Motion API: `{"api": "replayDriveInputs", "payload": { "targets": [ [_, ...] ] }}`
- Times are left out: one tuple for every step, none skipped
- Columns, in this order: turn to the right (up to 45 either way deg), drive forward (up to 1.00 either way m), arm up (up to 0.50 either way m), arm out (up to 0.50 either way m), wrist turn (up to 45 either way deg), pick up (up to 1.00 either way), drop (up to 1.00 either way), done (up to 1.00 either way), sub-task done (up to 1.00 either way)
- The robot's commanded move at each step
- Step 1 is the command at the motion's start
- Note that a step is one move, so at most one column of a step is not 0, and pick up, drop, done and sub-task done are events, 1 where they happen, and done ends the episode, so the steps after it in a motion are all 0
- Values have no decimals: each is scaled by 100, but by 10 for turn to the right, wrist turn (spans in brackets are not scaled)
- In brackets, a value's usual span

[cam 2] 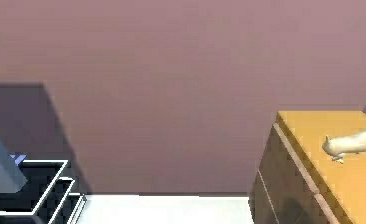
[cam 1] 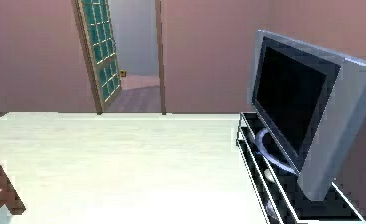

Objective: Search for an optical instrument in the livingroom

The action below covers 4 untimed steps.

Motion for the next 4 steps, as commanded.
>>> {"api": "replayDriveInputs", "payload": {
  "targets": [
    [-120, 0, 0, 0, 0, 0, 0, 0, 0],
    [0, 100, 0, 0, 0, 0, 0, 0, 0],
    [0, 100, 0, 0, 0, 0, 0, 0, 0],
    [-30, 0, 0, 0, 0, 0, 0, 0, 0]
  ]
}}
